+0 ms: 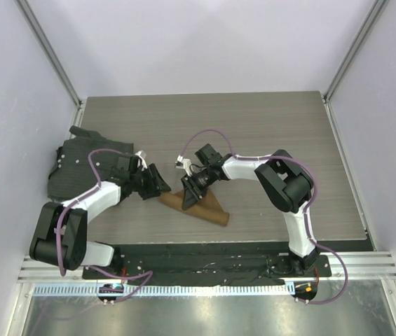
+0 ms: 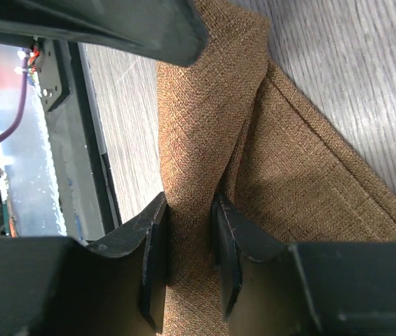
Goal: Fold the napkin, place the utensils inside, and roll it up
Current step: Roll the napkin with the utensil
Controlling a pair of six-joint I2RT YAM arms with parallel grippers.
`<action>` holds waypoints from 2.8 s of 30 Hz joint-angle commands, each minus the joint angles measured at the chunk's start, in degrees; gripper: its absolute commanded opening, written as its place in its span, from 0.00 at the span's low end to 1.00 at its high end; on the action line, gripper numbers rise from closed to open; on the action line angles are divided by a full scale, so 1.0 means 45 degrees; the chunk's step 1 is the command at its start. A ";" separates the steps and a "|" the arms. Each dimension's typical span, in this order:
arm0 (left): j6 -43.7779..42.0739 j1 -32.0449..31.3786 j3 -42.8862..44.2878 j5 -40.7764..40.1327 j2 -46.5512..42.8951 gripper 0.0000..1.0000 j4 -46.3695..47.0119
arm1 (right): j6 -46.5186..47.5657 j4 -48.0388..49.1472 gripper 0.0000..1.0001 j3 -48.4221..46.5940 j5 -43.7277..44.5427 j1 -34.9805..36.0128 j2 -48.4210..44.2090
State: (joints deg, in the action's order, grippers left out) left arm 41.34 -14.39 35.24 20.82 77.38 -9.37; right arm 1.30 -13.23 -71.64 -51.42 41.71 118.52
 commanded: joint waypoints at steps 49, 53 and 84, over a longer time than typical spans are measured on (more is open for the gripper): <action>0.0149 -0.0024 0.1445 0.0373 0.3233 0.00 0.0226 | 0.2660 -0.0301 0.69 0.1153 1.0782 0.3582 -0.2999; 0.0168 -0.0044 0.1620 0.0452 0.3292 0.00 0.0226 | 0.2680 -0.0379 0.63 0.1251 1.0470 0.3562 -0.2822; -0.0243 0.0034 -0.0252 -0.0762 -0.0399 0.65 0.1728 | 0.0629 -0.0243 0.38 0.0764 -0.0838 -0.0343 0.0907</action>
State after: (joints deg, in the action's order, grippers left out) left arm 39.88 -14.48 36.01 12.73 77.45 -7.60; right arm 4.08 -9.04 -68.90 -53.71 40.75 118.02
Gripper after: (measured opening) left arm 0.678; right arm 0.378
